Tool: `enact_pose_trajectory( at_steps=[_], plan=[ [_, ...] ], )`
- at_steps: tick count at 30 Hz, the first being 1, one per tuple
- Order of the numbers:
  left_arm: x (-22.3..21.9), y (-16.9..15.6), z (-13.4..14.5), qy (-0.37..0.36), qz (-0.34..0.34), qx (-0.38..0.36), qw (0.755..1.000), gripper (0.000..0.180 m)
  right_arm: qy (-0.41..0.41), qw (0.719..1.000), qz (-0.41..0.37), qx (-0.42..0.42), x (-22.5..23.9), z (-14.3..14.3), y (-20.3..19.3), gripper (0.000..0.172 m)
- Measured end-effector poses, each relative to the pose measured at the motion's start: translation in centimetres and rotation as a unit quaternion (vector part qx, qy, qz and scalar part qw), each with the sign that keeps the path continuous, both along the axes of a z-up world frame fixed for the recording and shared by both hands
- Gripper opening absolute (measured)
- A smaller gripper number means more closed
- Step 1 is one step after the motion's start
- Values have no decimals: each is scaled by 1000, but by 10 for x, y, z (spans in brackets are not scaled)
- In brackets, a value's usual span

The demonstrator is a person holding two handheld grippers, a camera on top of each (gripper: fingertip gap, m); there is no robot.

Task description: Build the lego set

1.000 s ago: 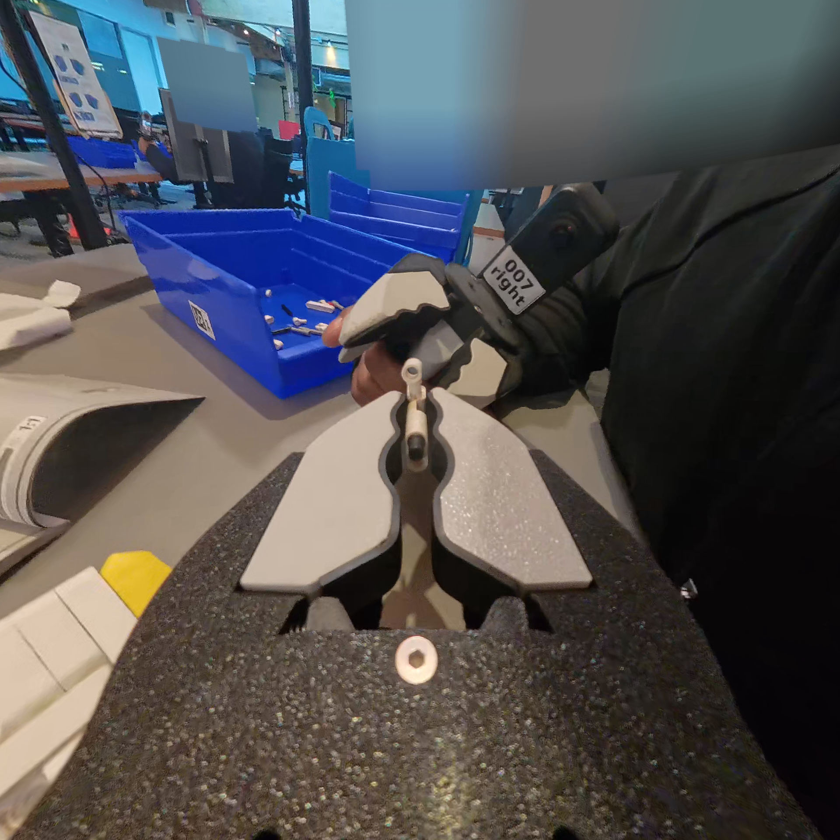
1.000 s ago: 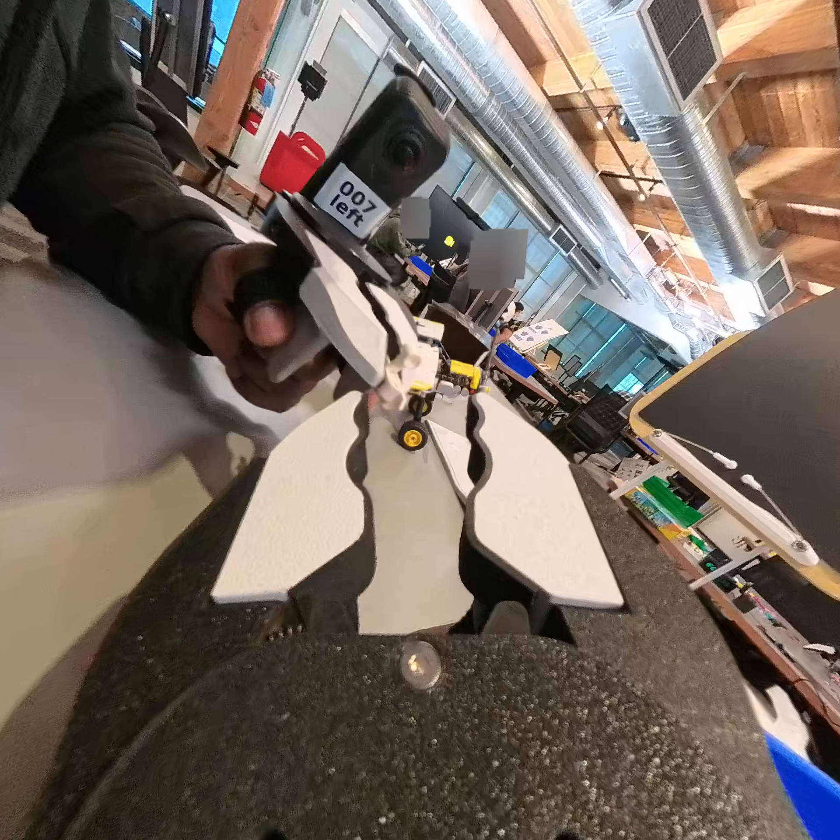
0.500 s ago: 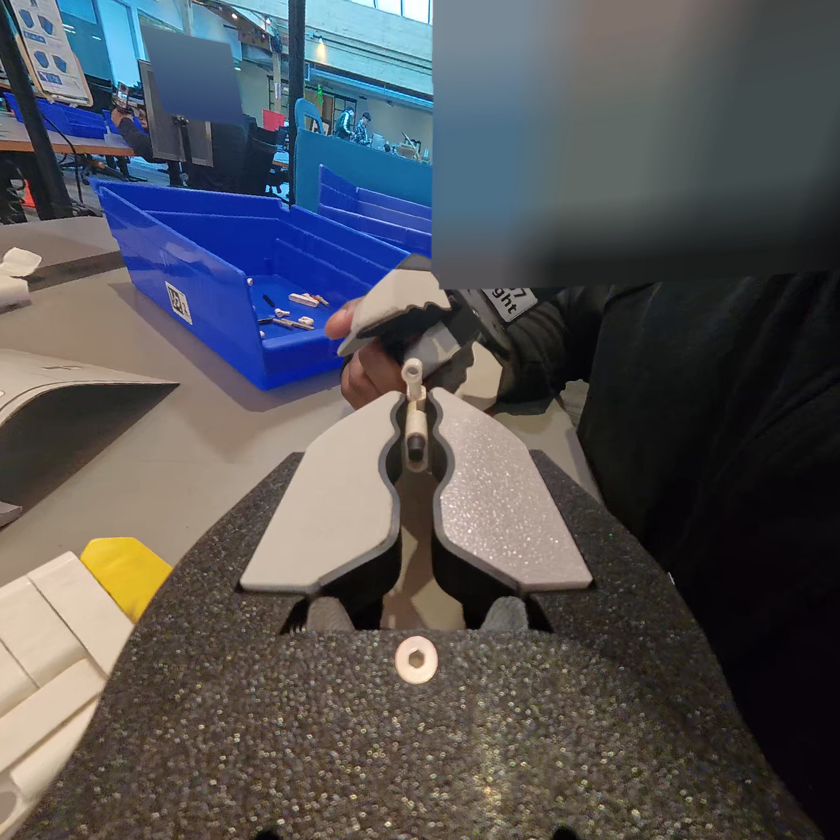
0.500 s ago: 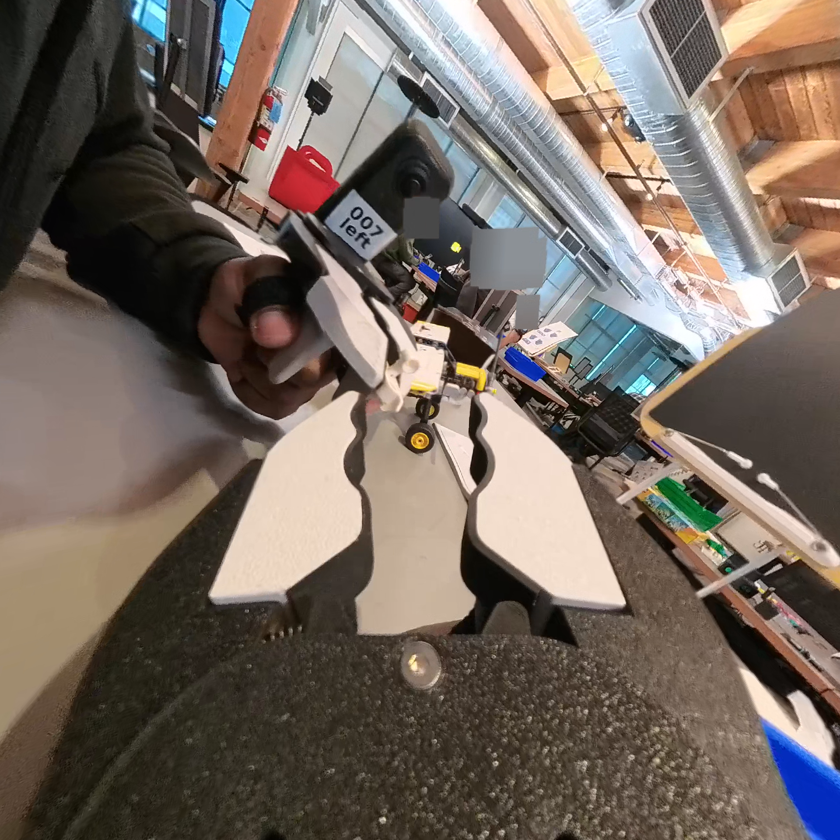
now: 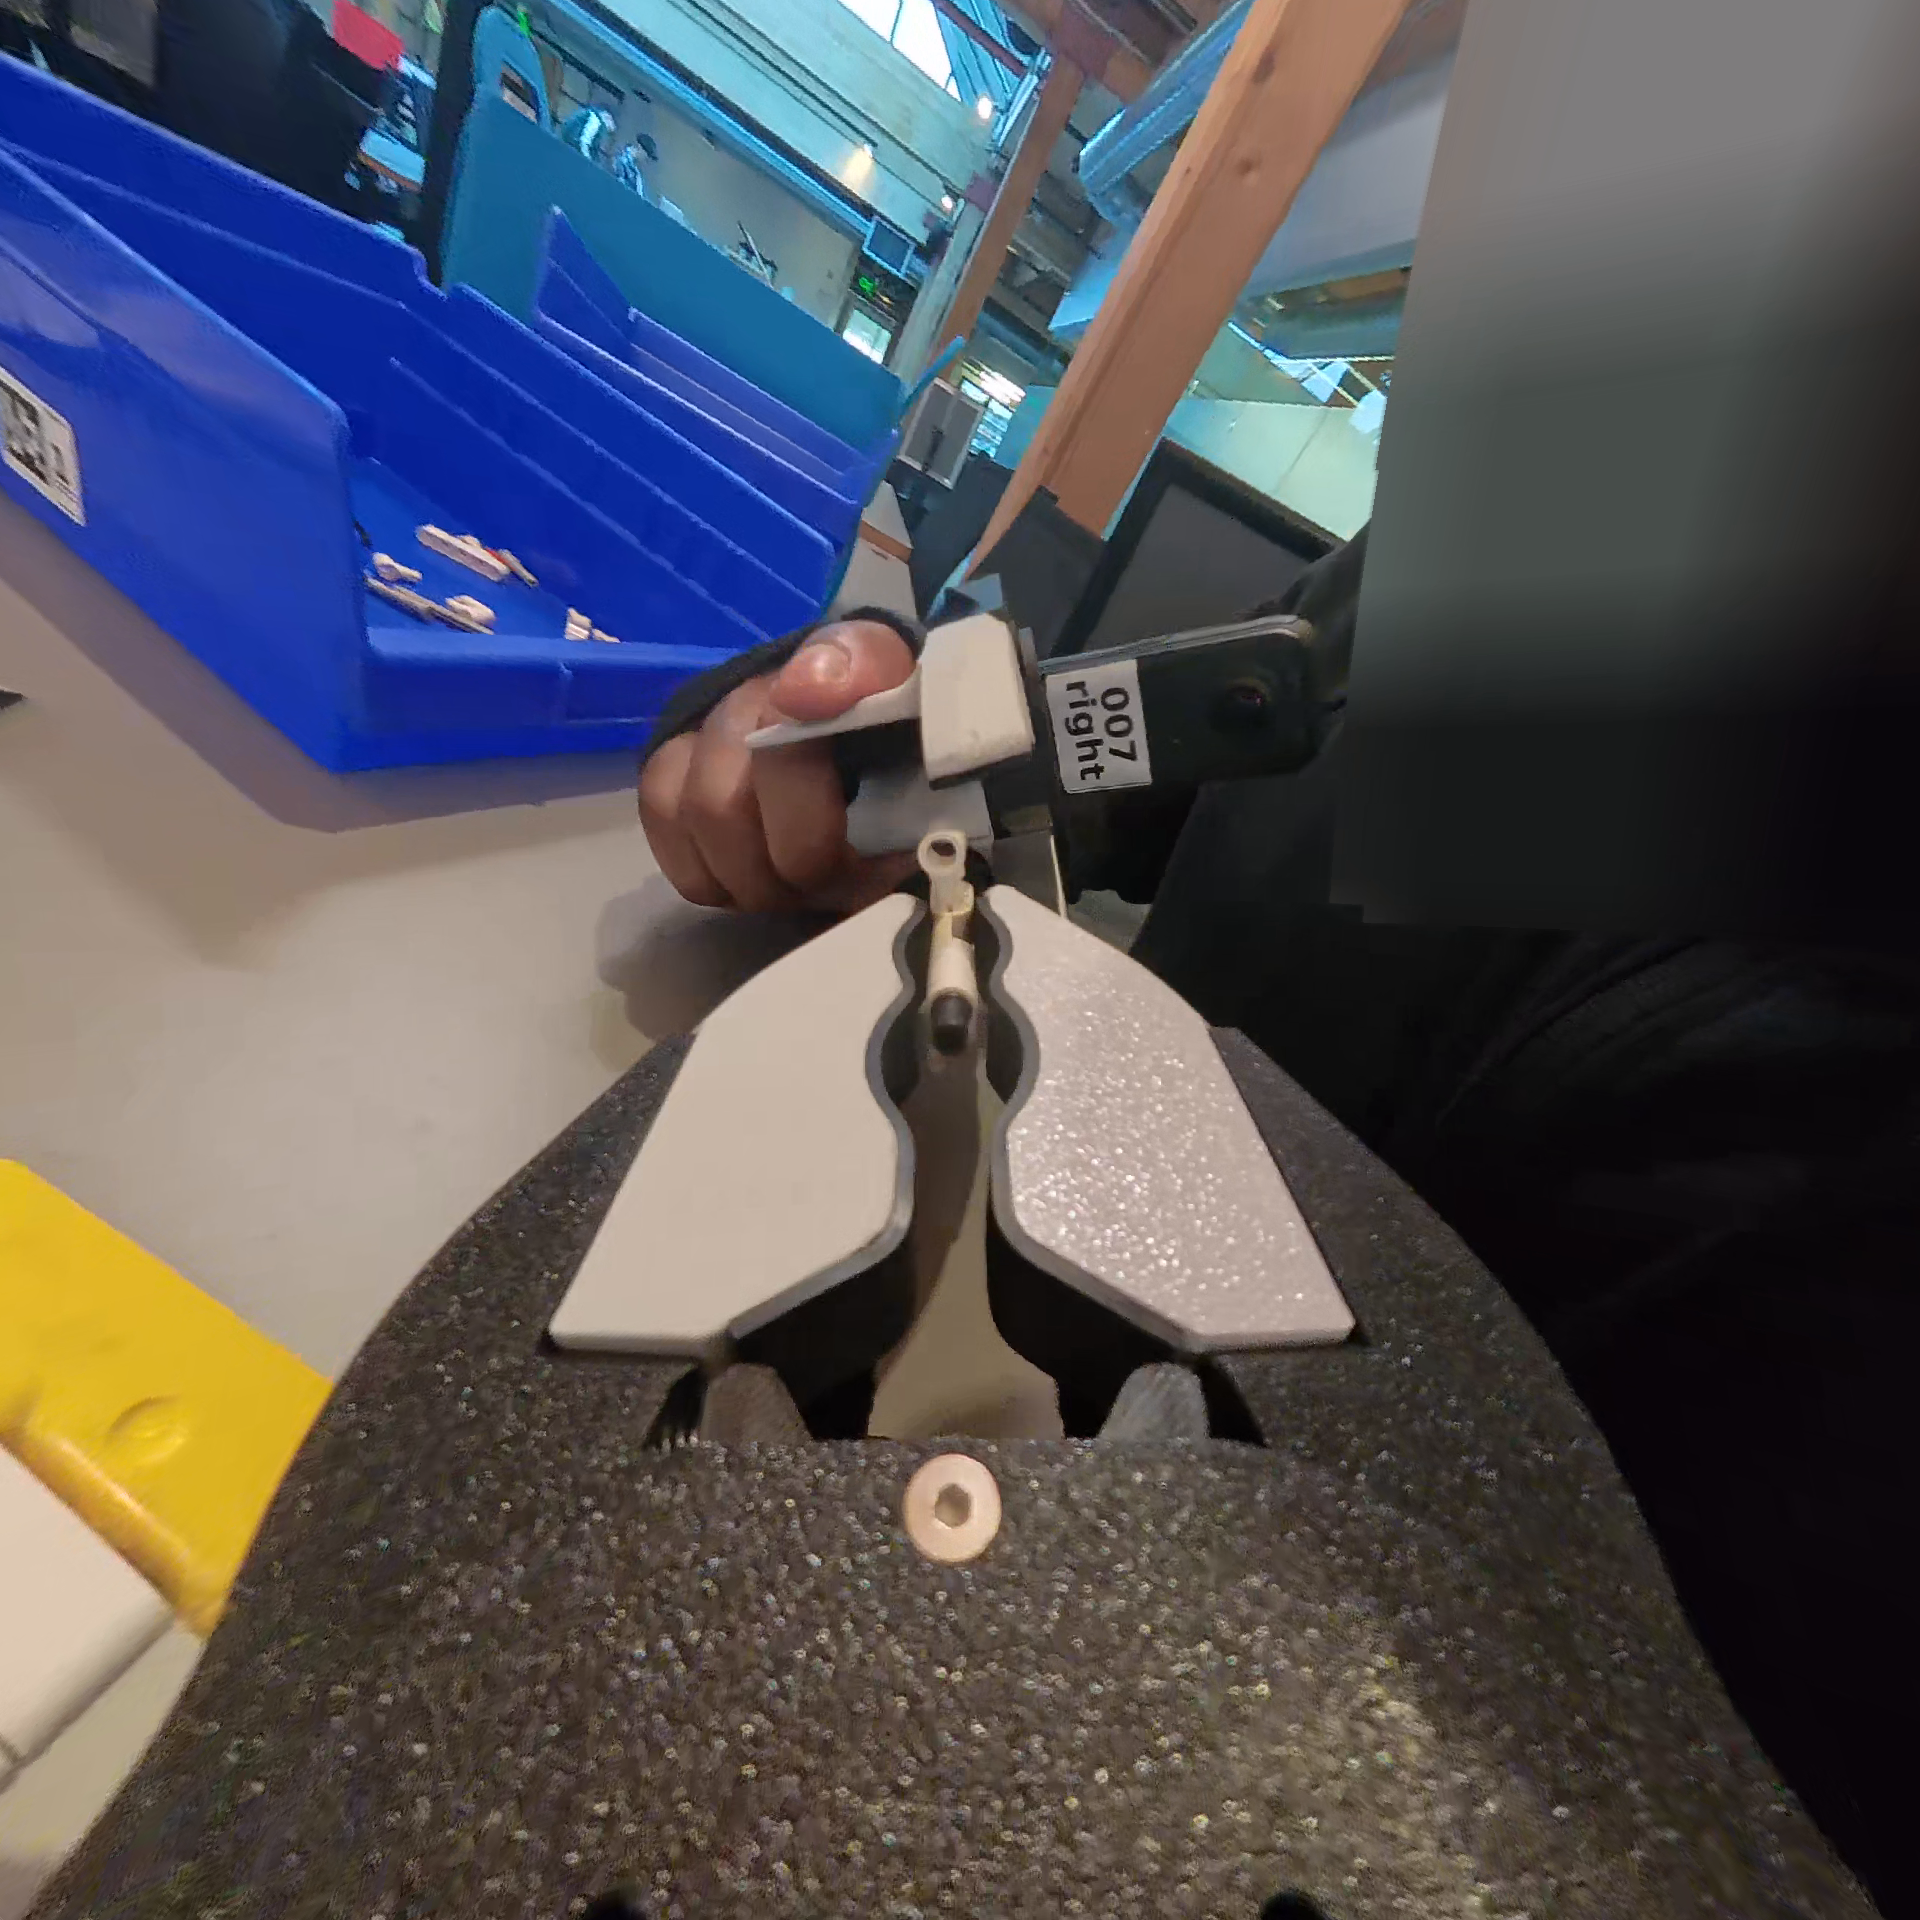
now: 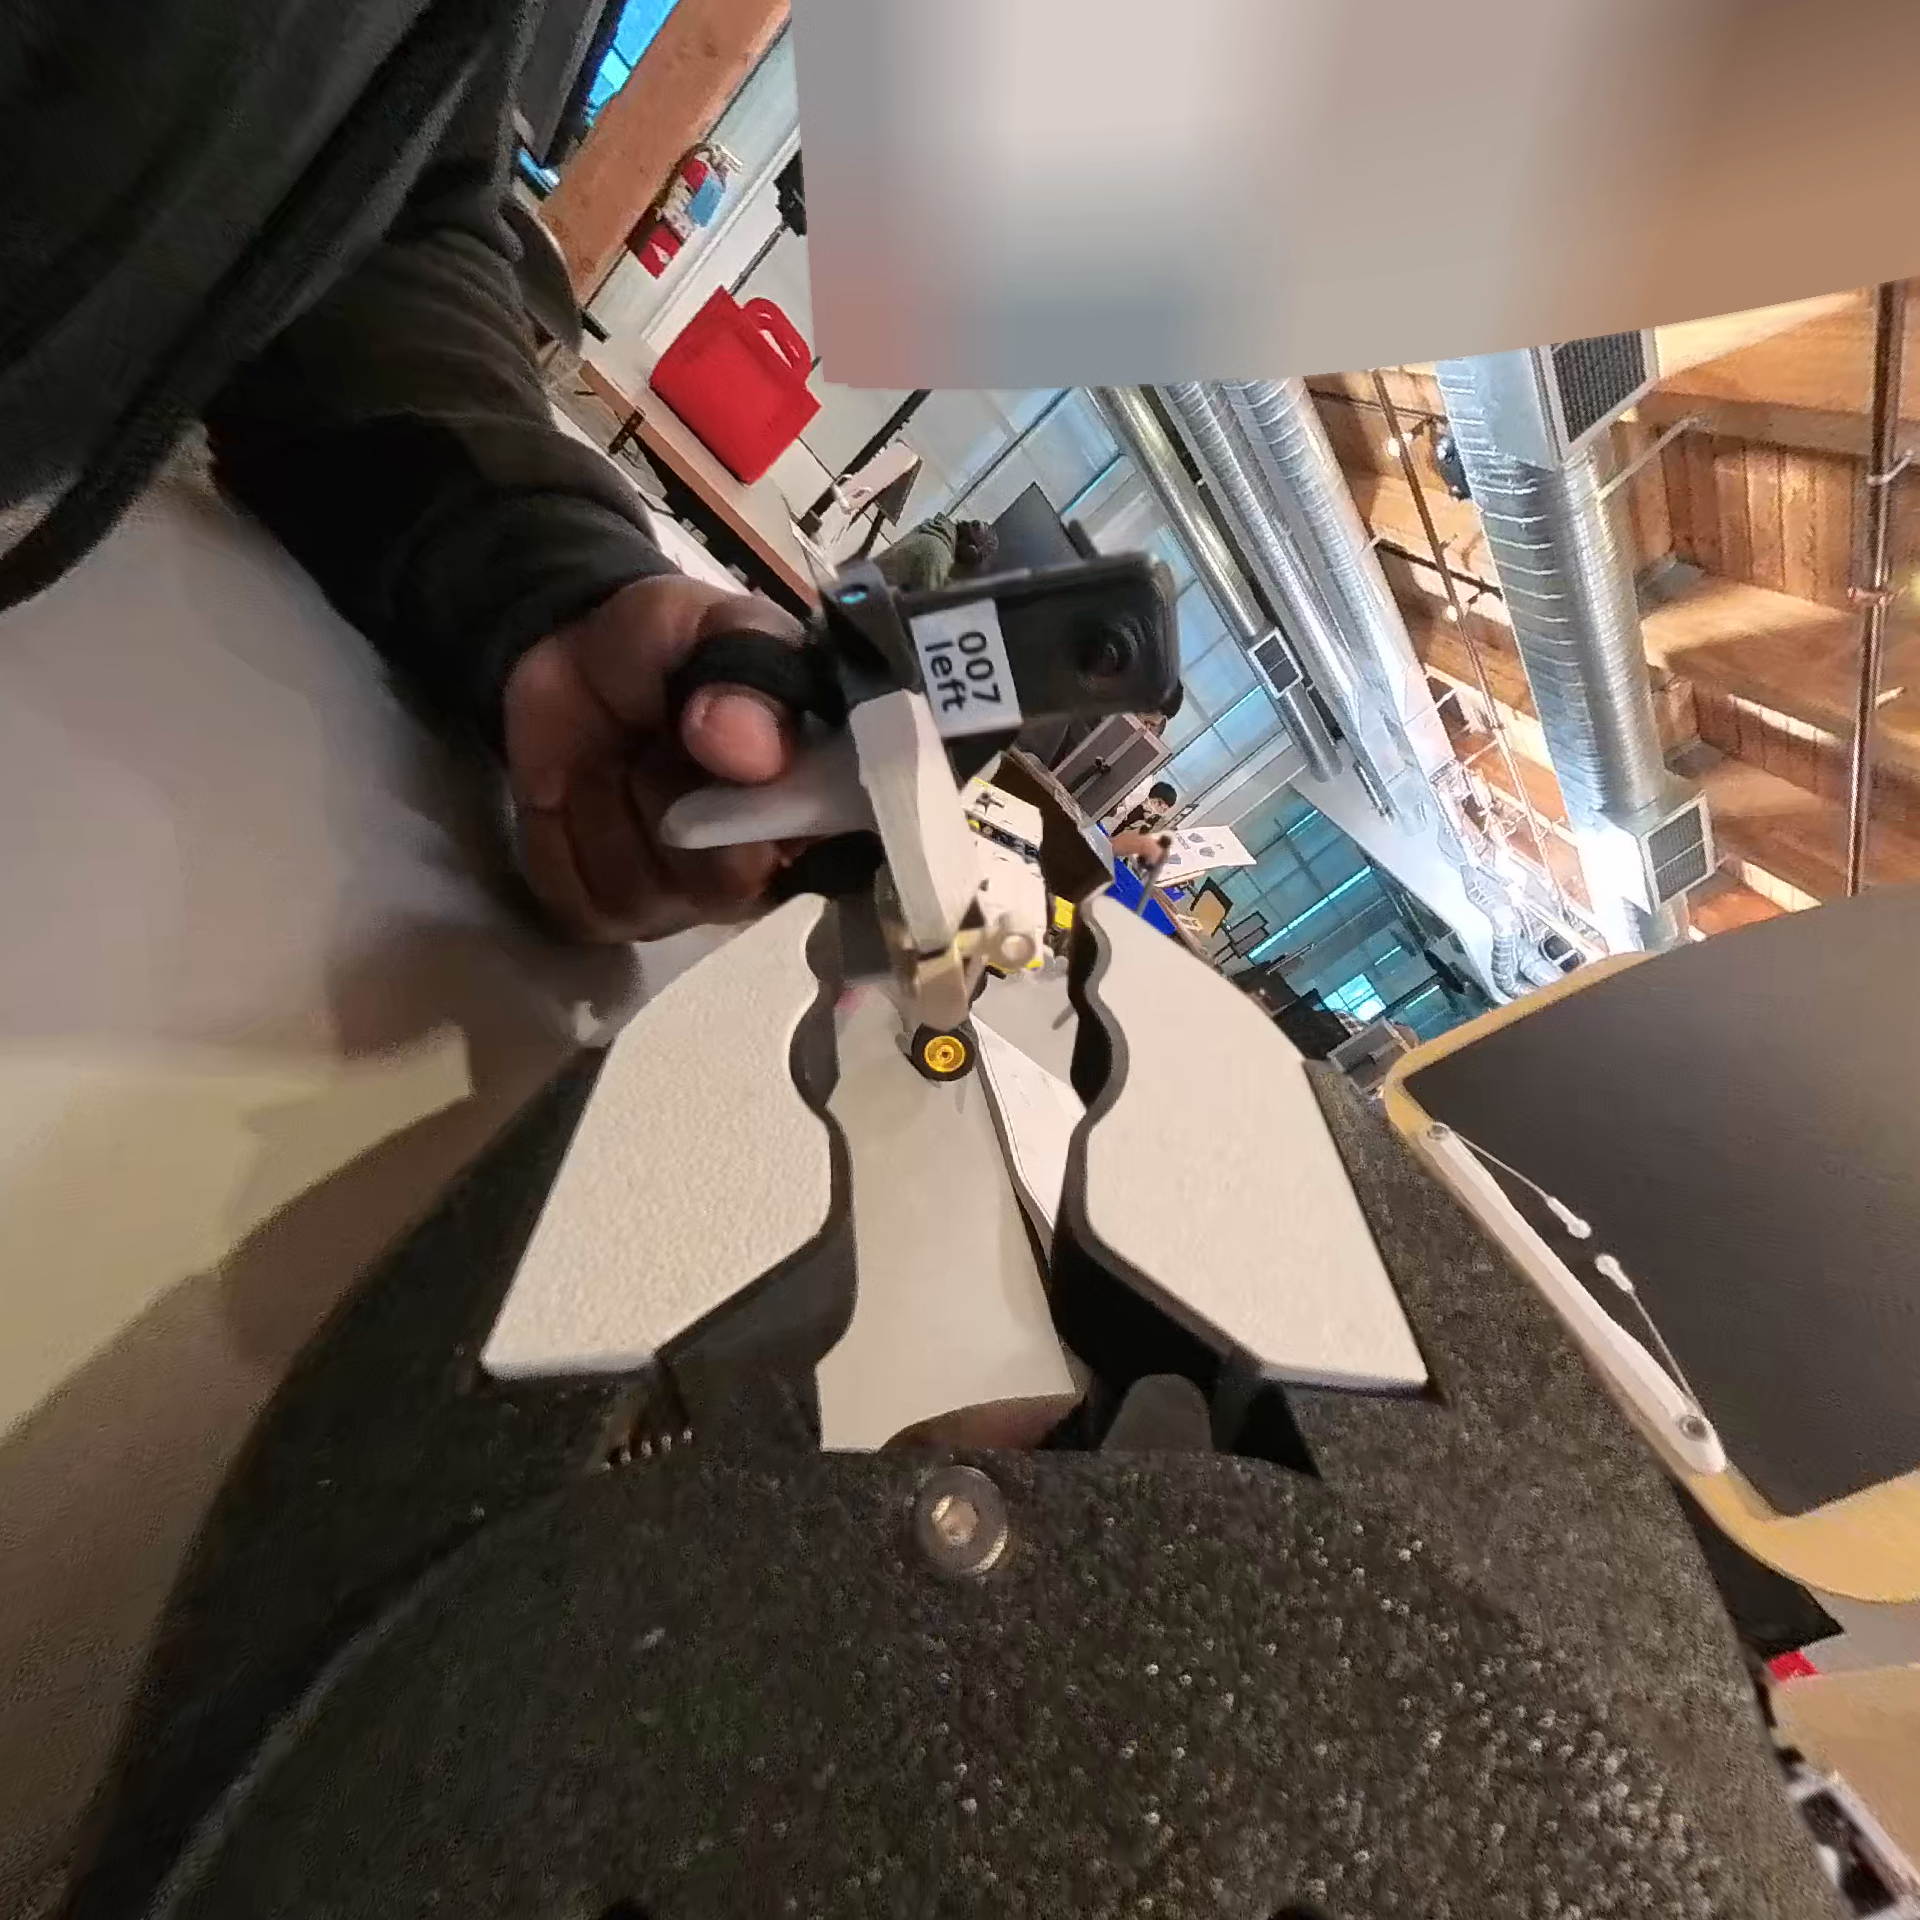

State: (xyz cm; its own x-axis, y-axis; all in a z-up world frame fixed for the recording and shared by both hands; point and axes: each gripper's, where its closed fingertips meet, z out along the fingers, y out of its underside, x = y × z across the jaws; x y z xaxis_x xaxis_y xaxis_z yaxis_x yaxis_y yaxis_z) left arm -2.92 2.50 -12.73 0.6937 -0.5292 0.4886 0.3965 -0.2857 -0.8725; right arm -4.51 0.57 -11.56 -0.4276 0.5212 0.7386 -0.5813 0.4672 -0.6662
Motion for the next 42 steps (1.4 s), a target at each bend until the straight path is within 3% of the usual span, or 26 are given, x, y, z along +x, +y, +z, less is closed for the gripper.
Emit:
enact_pose_trajectory(
  at_steps=[9, 22, 42],
  plan=[
    [11, -4, -4, -2, -41, -12, 999, 7, -4, 1000, 13, 8, 5, -3, -4, 24],
    [11, -3, -5, -20, -44, -30, 998, 7, -23, 999, 27, 18, 7, -7, -6, 17],
    [5, -3, -6, -13, -39, -36, 999, 7, -31, 999, 21, 8, 4, -10, 0, 17]
  ],
)
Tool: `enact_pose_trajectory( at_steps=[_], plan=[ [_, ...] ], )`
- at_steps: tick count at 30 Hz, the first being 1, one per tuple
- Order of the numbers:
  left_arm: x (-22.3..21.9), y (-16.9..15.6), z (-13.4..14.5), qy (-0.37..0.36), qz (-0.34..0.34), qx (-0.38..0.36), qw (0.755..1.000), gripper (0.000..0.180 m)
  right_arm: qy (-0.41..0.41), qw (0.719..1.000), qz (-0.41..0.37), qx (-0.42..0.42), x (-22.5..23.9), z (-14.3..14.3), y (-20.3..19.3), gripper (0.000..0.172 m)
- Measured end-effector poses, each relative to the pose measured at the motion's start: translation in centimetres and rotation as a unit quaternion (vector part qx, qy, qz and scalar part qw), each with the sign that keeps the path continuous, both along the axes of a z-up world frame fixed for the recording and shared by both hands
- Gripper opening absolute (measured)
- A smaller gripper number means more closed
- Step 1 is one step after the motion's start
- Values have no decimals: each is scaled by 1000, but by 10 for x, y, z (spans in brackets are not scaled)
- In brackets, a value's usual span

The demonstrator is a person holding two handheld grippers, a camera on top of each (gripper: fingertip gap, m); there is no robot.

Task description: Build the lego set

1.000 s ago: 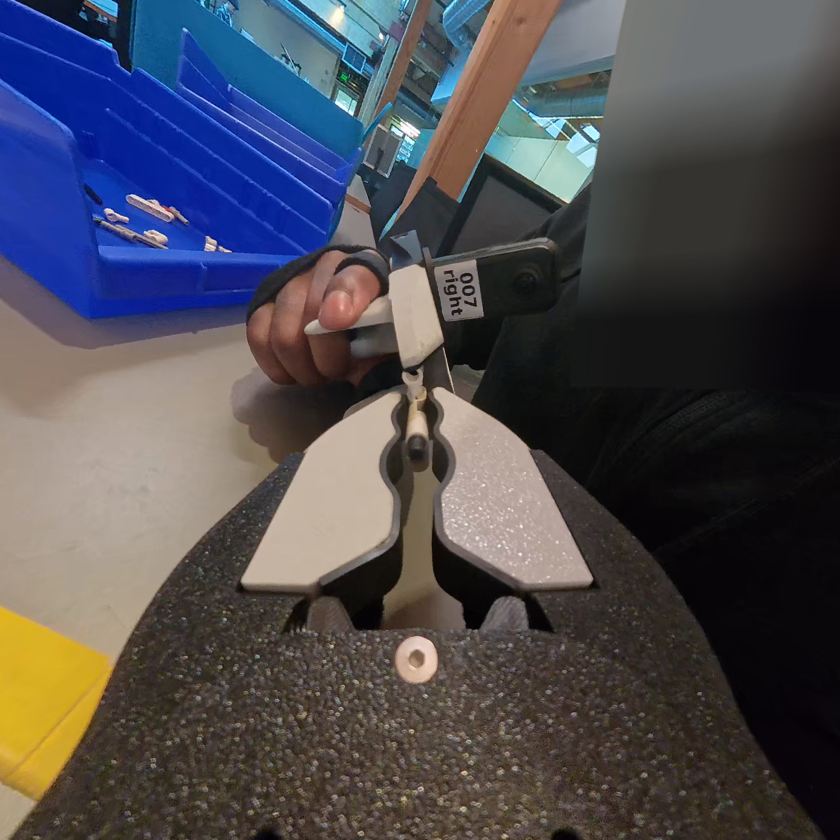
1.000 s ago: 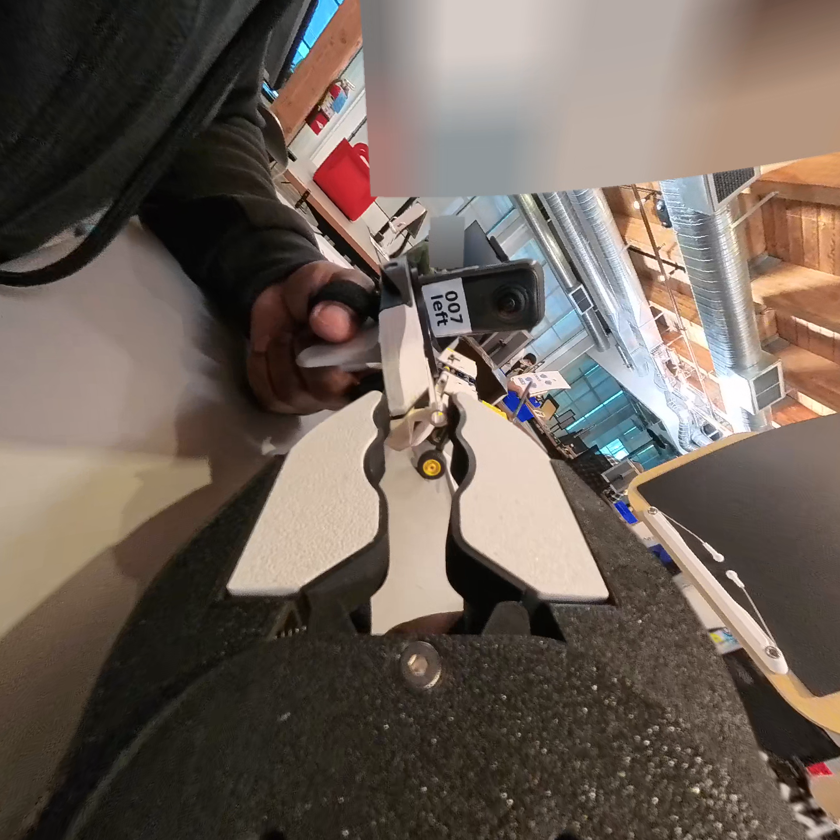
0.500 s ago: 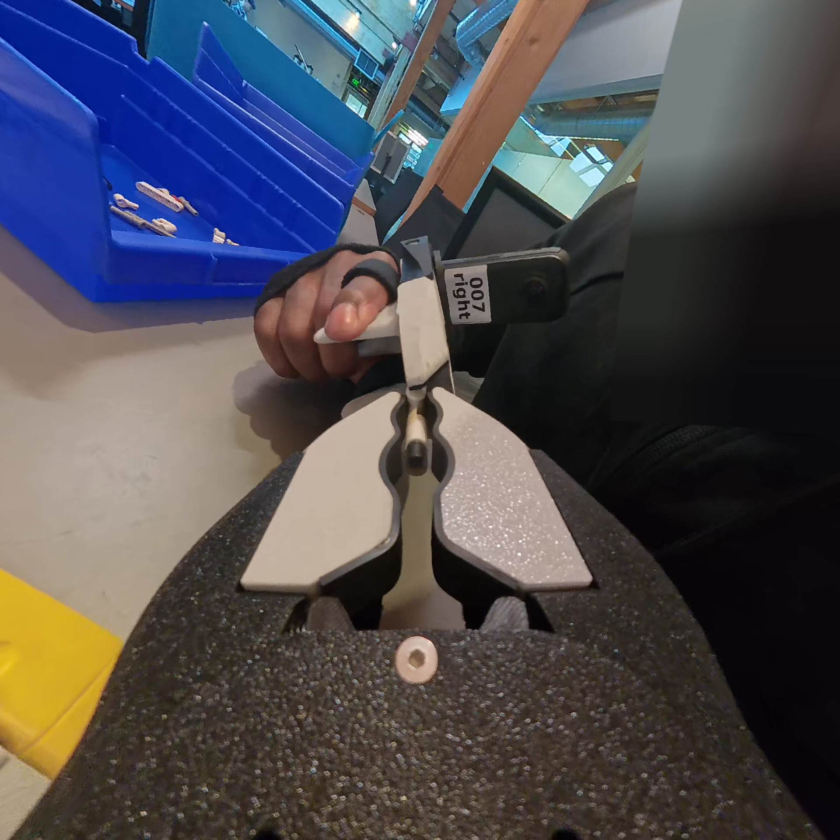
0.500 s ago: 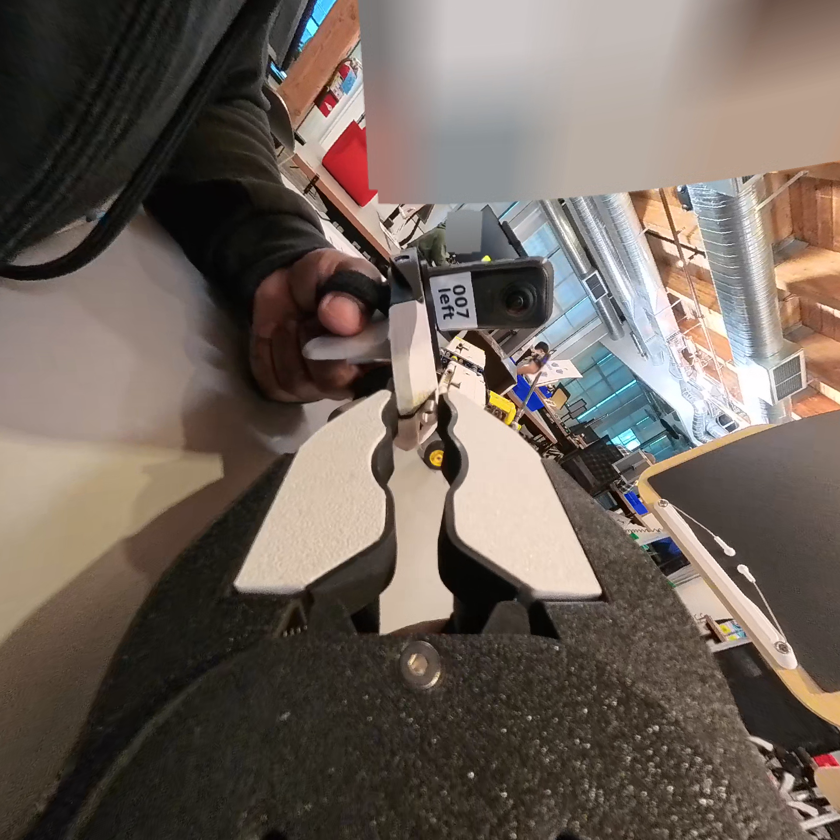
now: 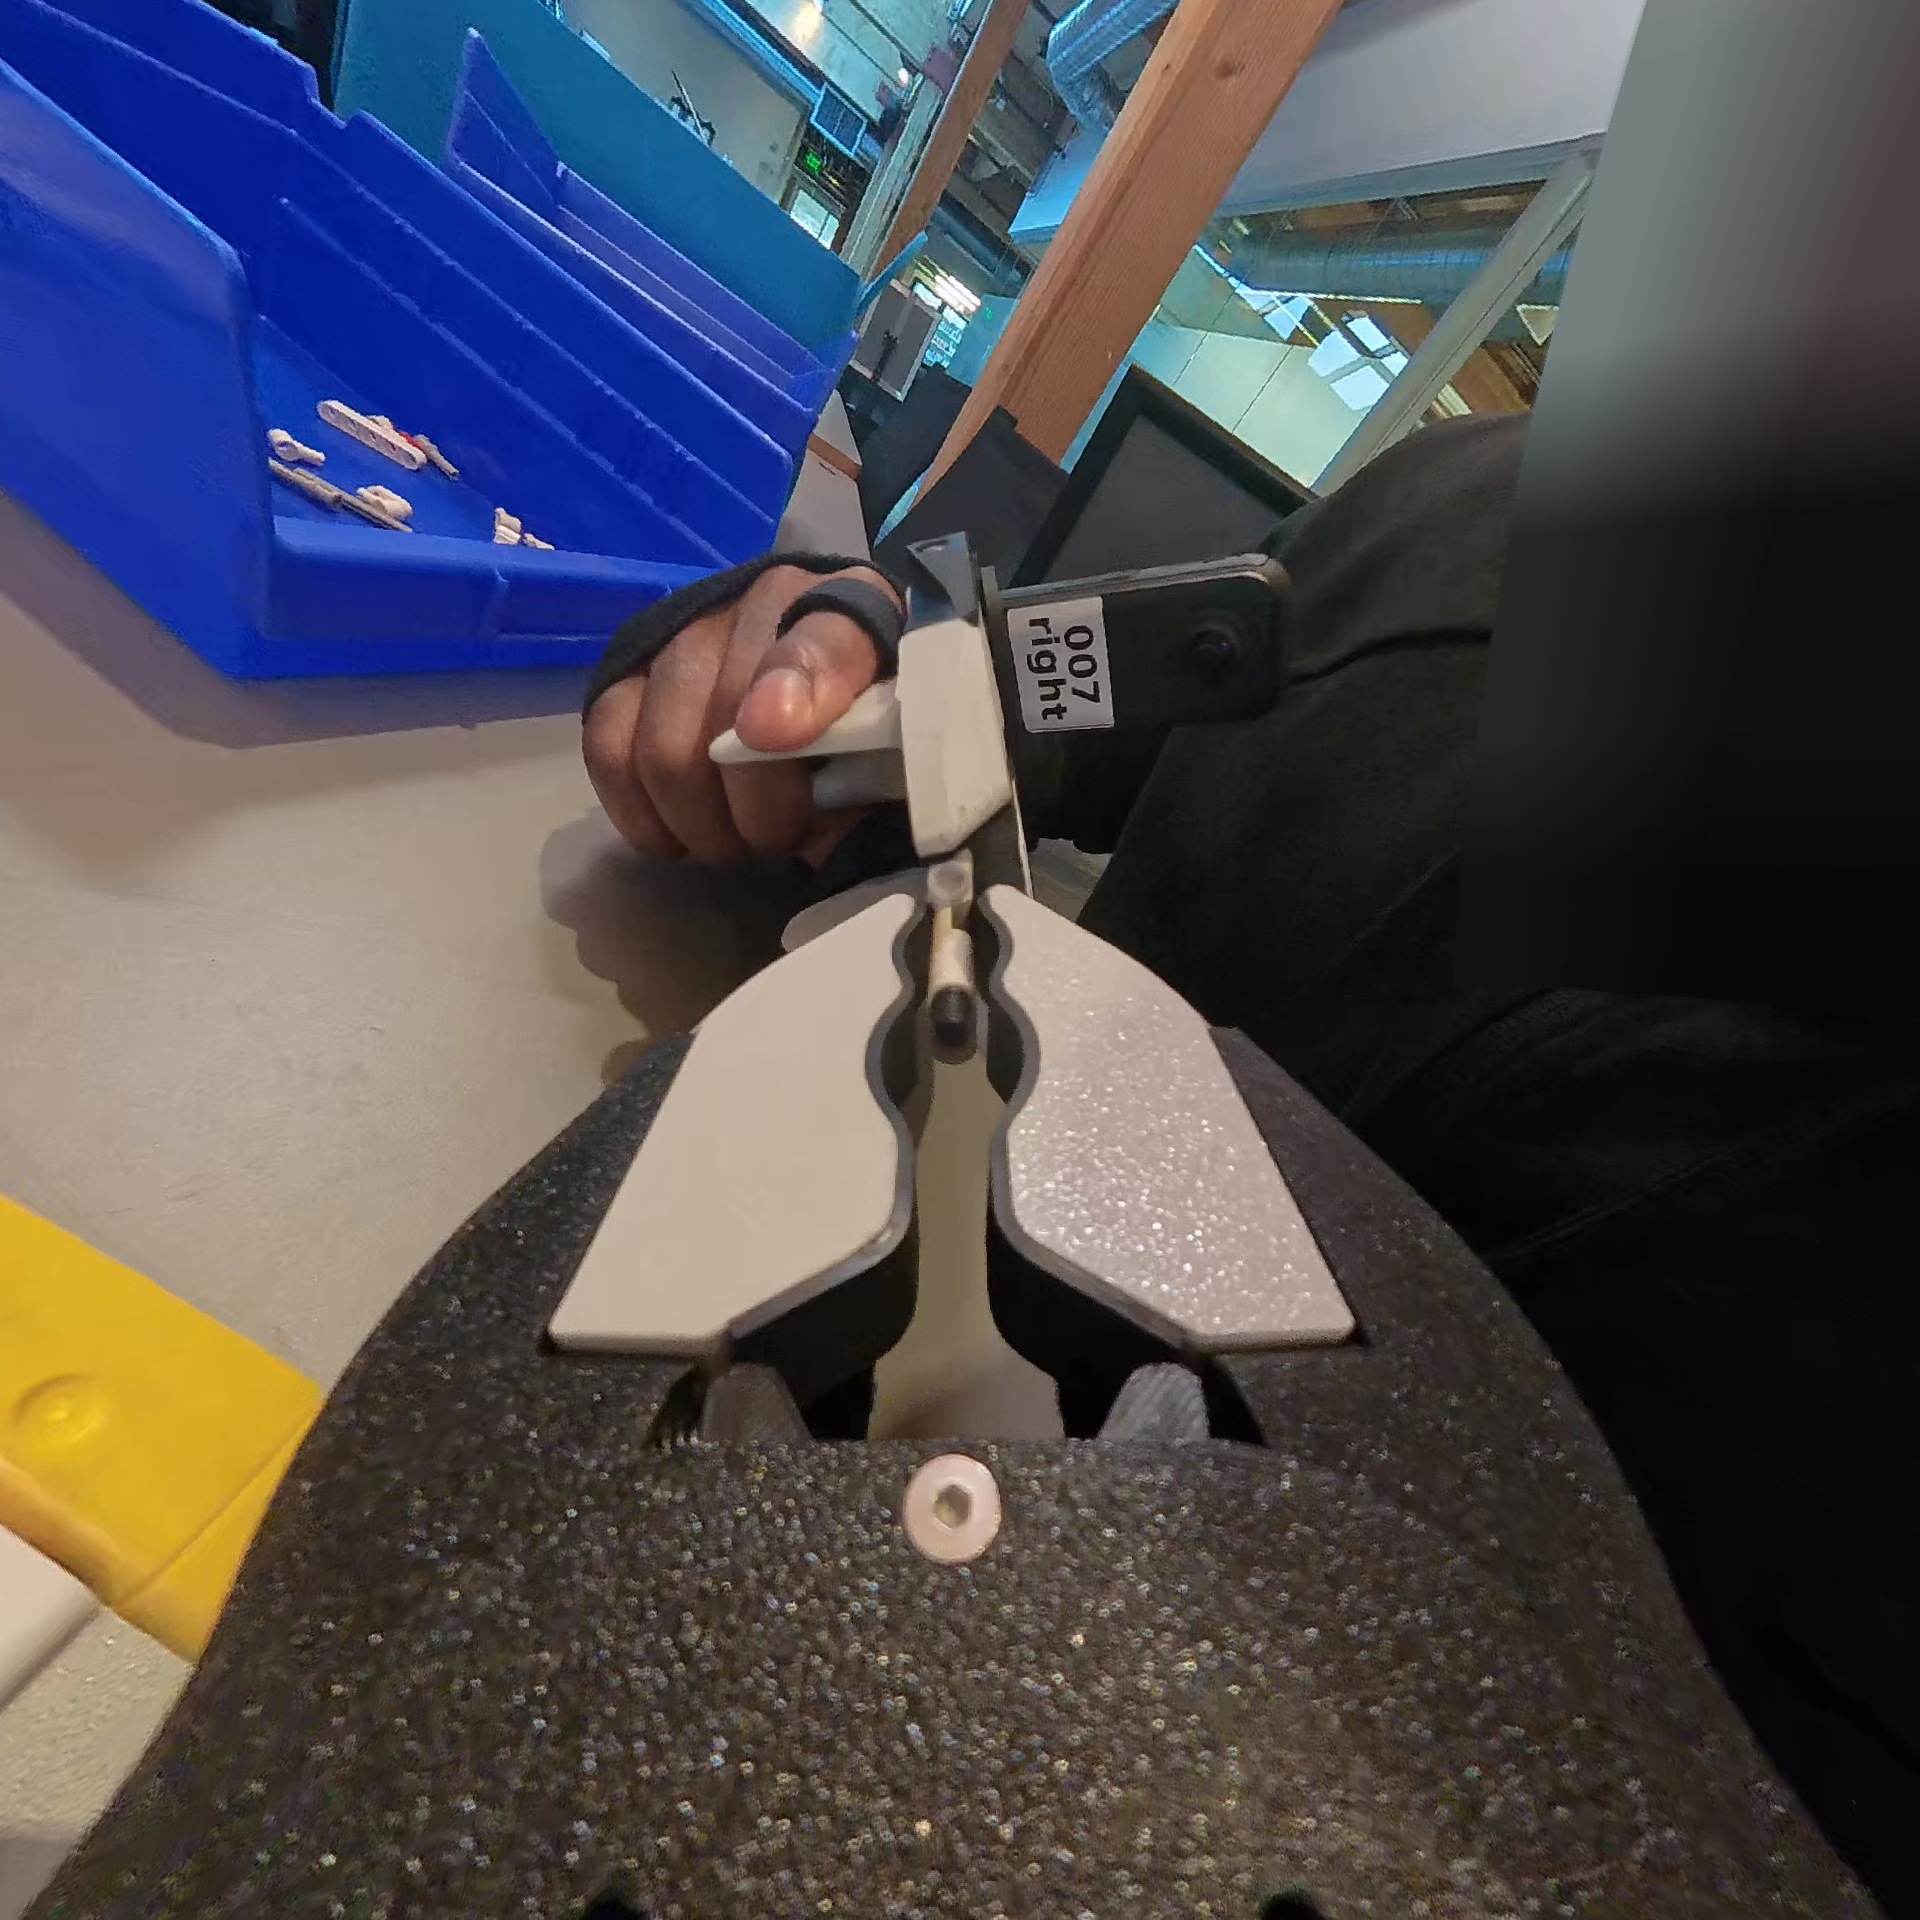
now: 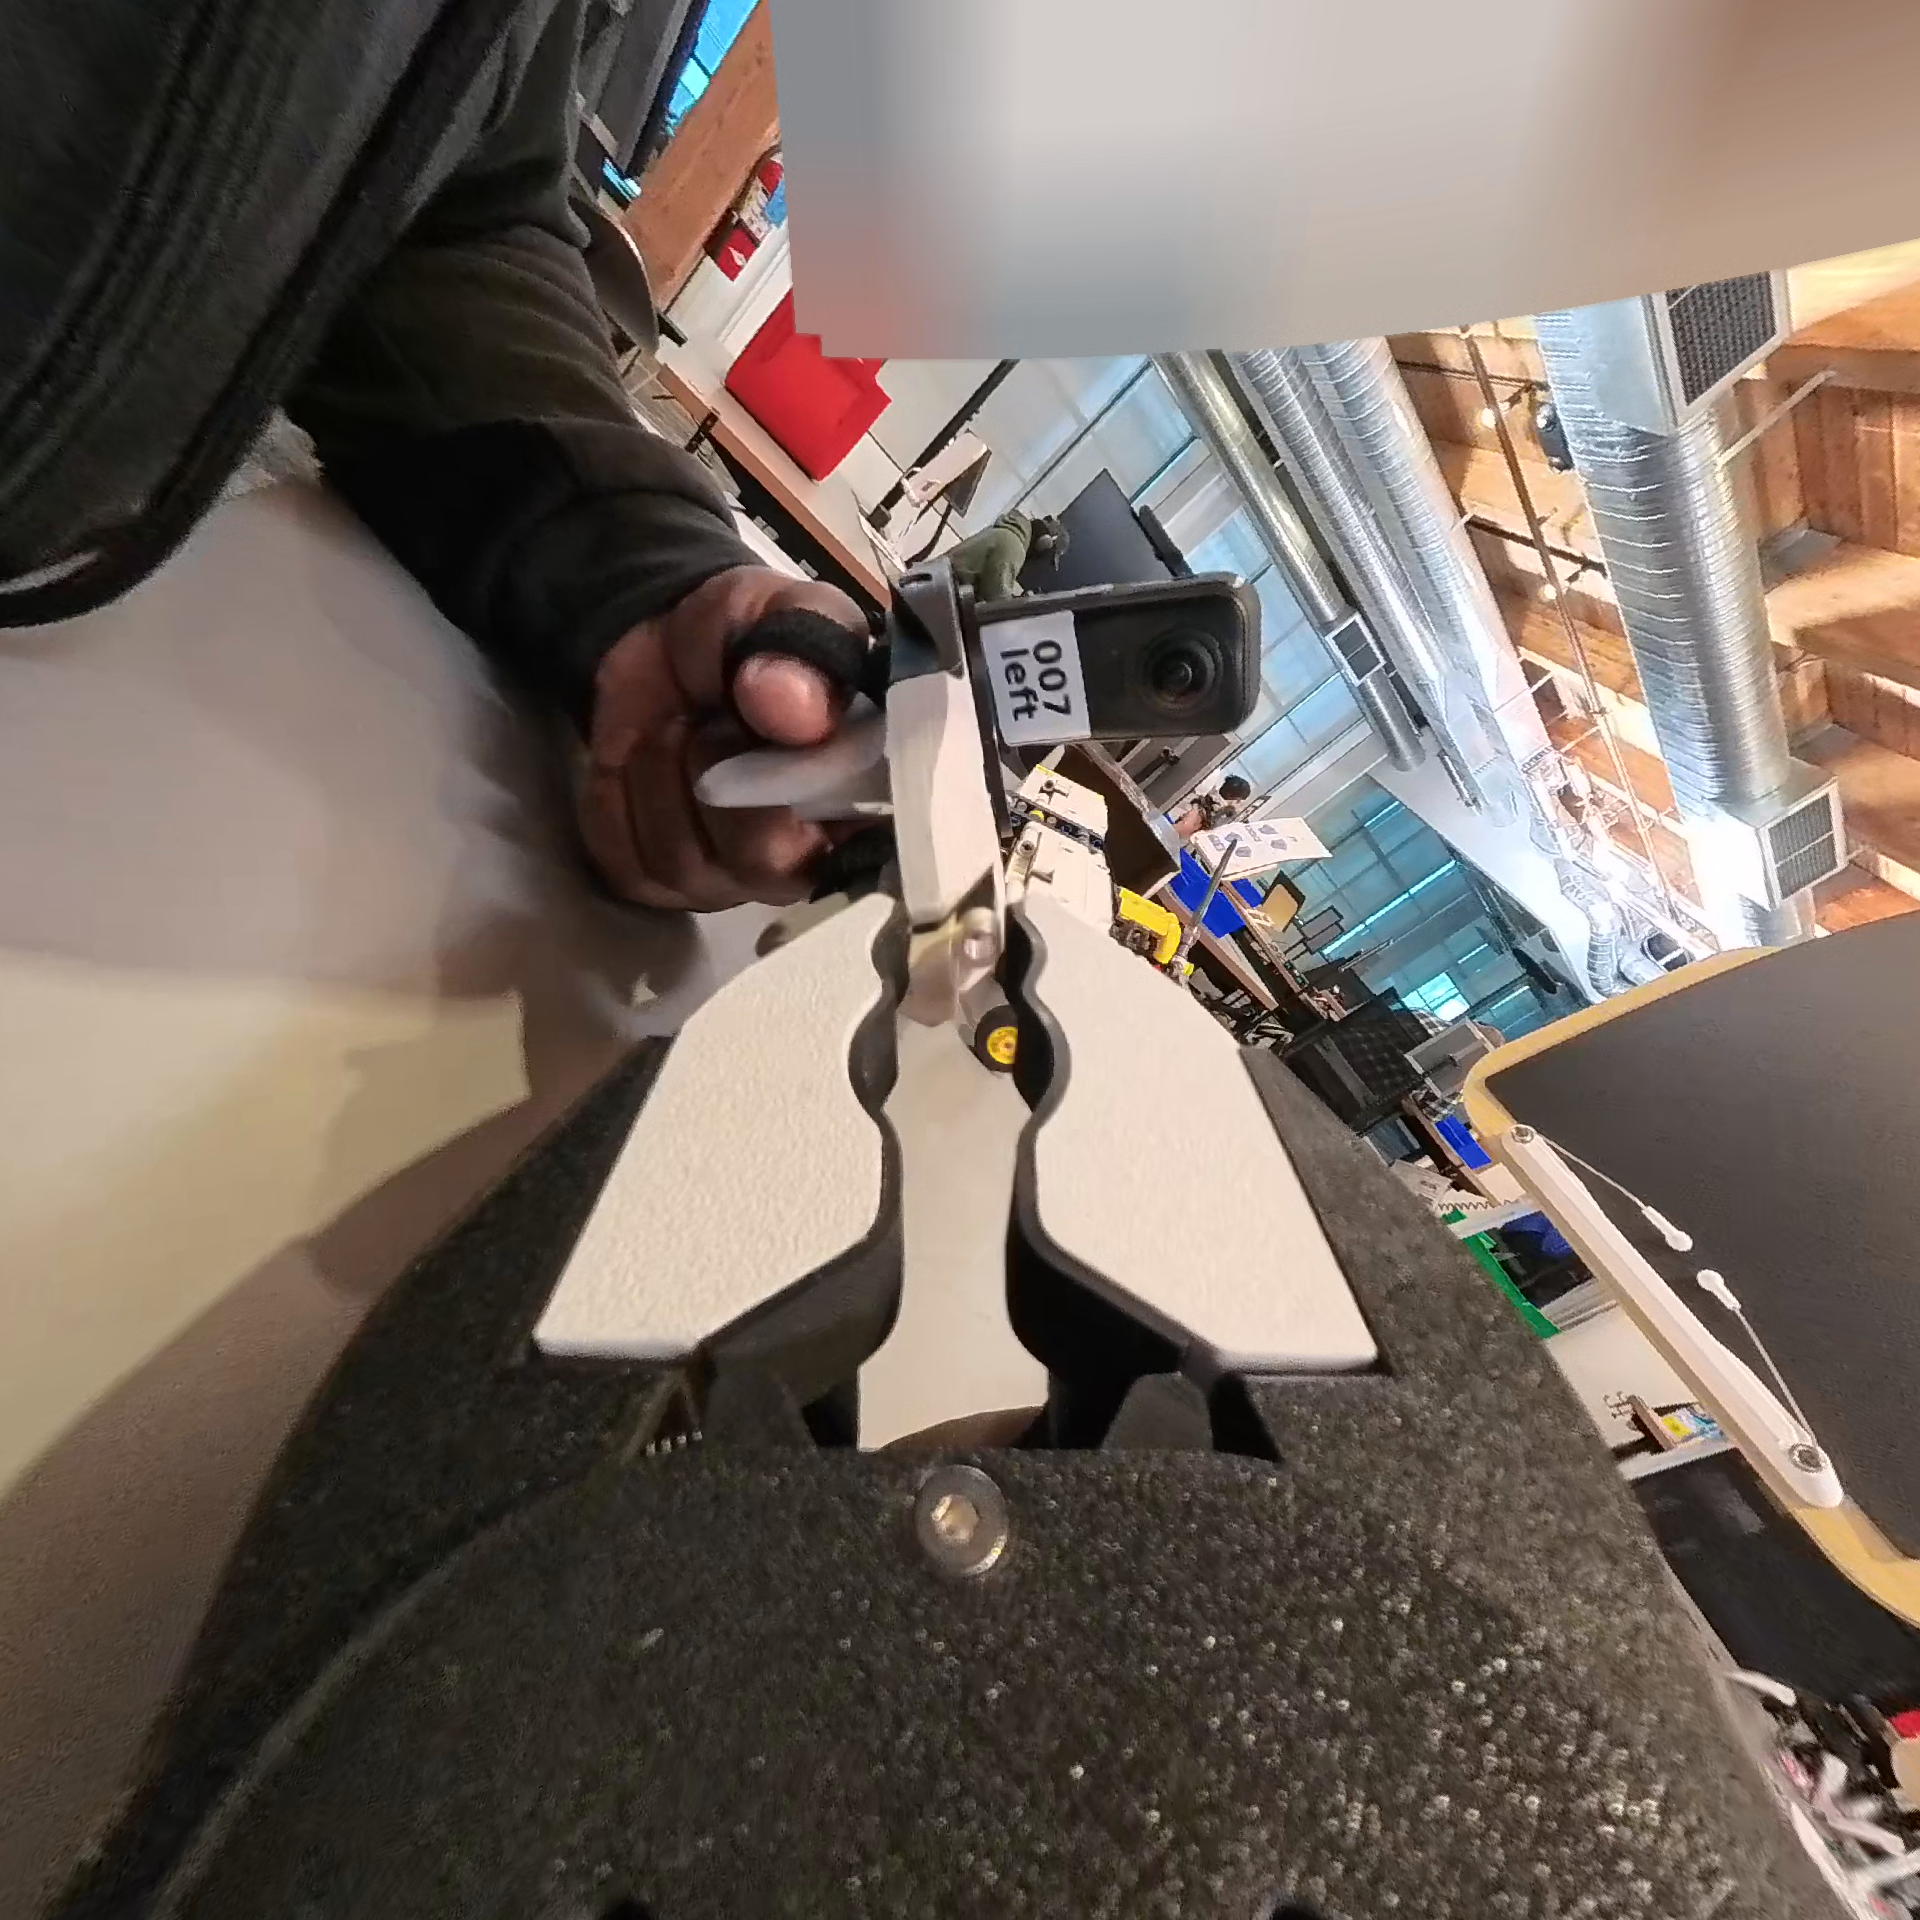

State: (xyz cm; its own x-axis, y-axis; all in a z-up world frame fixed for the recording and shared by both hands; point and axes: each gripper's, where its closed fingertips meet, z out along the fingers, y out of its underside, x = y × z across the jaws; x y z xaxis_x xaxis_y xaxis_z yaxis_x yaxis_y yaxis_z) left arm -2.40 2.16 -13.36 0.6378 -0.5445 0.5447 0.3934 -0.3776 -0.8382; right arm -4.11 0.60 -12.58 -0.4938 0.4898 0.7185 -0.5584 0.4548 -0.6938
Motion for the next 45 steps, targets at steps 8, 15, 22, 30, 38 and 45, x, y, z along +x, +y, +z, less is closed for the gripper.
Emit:
enact_pose_trajectory(
  at_steps=[8, 15, 22, 30, 38, 45],
  plan=[
    [-7, -5, 5, 74, 36, 46, 996, 7, -35, 998, -7, -46, -5, 6, 9, 34],
    [-41, -30, 46, 215, 154, 199, 944, 7, -123, 988, -37, -81, -26, -3, 21, 31],
    [-84, -48, 50, 298, 224, 198, 907, 7, -258, 963, -75, -10, -53, -45, 5, 19],
    [-105, -82, 56, 285, 291, 163, 899, 7, -416, 888, -199, -1, -88, -84, -10, 22],
    [-92, -116, 46, 201, 344, 140, 907, 7, -450, 858, -249, 2, -102, -96, -34, 29],
    [-76, -130, 28, 182, 350, 130, 909, 7, -473, 835, -281, -17, -115, -101, -32, 27]
  ],
)
